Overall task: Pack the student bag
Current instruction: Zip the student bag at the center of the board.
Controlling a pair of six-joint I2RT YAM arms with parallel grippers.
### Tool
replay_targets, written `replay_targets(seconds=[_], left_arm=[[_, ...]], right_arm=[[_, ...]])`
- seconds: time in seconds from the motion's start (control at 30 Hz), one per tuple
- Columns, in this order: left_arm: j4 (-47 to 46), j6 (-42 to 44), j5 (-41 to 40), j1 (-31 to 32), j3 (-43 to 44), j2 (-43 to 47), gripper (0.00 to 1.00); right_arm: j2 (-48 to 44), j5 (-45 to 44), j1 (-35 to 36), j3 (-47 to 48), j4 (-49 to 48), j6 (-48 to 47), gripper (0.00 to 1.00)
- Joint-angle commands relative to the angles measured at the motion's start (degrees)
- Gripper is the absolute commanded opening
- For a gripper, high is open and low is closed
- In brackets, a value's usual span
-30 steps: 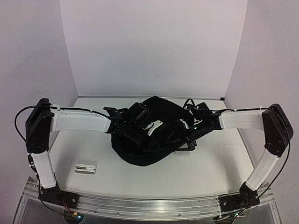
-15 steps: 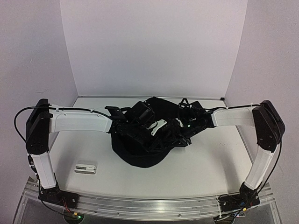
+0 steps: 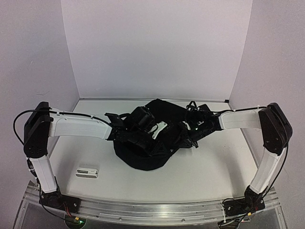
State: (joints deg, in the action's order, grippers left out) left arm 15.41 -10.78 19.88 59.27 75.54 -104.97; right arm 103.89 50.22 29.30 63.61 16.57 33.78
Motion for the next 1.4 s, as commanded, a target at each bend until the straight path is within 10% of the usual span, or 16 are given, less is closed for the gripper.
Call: replay_targets(seconds=[0.0, 0.37, 1.03, 1.17, 1.37], left_arm=[[8.57, -1.29, 2.43, -1.26, -4.31, 6.98, 0.00], [9.36, -0.10, 2.93, -1.09, 1.08, 1.13, 0.00], [7.78, -1.63, 0.77, -2.19, -5.82, 5.81, 0.00], [5.33, -1.91, 3.18, -2.23, -3.17, 3.01, 0.00], [4.57, -2.89, 4.72, -2.41, -1.06, 0.36, 0.00]], right_arm=[[-1.82, -9.88, -7.11, -0.69, 4.77, -5.70, 0.00], [-0.47, -1.61, -5.30, 0.85, 5.84, -7.57, 0.00], [3.43, -17.71, -16.35, 13.34, 19.66, -27.81, 0.00], [2.34, -12.60, -16.29, 15.87, 22.26, -29.18, 0.21], [-7.17, -13.50, -16.31, 13.43, 27.02, -37.03, 0.81]])
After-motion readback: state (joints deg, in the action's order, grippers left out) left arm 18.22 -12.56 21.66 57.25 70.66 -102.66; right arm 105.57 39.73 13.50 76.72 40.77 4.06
